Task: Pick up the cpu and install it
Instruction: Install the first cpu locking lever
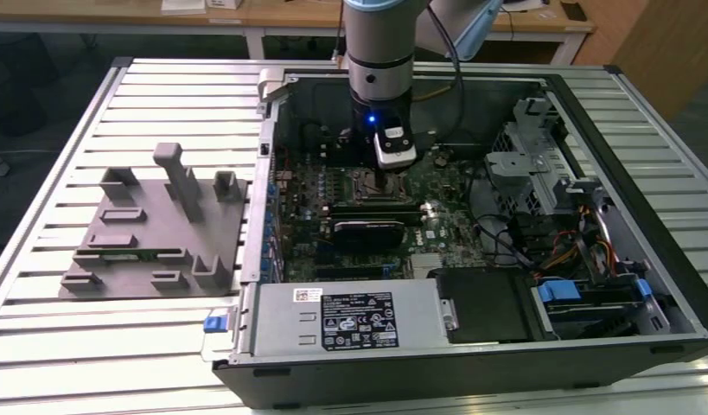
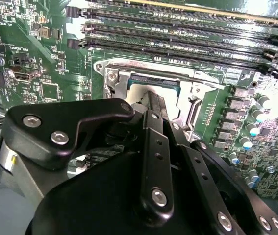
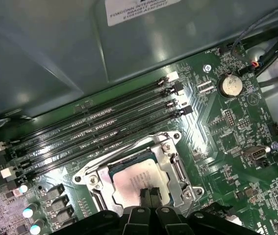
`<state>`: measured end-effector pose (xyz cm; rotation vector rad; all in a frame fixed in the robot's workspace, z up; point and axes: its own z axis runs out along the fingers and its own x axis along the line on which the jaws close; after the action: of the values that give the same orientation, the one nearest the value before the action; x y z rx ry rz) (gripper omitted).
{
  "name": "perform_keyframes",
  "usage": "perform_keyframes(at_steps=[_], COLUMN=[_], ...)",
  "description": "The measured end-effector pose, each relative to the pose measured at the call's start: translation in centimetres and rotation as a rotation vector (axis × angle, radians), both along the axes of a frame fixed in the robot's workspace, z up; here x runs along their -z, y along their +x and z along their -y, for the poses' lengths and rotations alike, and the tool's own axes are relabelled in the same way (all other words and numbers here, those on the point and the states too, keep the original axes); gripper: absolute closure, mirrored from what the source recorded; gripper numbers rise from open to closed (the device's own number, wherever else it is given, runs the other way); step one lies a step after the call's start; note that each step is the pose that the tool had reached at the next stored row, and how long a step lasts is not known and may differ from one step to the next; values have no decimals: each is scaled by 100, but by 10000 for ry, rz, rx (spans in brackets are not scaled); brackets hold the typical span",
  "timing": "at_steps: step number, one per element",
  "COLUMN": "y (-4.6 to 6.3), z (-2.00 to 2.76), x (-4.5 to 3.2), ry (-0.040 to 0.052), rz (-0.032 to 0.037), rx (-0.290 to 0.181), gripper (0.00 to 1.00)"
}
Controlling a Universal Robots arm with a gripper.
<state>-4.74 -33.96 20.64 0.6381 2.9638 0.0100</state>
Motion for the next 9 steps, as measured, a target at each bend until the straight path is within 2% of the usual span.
perform_keyframes(at_steps=[2,7,9], y=[0,0,0], z=[0,0,0], x=[-47,-237,-285], ry=[0,-2,-1], rz=[2,1,1], rx=[0,0,0], gripper=[89,89,89])
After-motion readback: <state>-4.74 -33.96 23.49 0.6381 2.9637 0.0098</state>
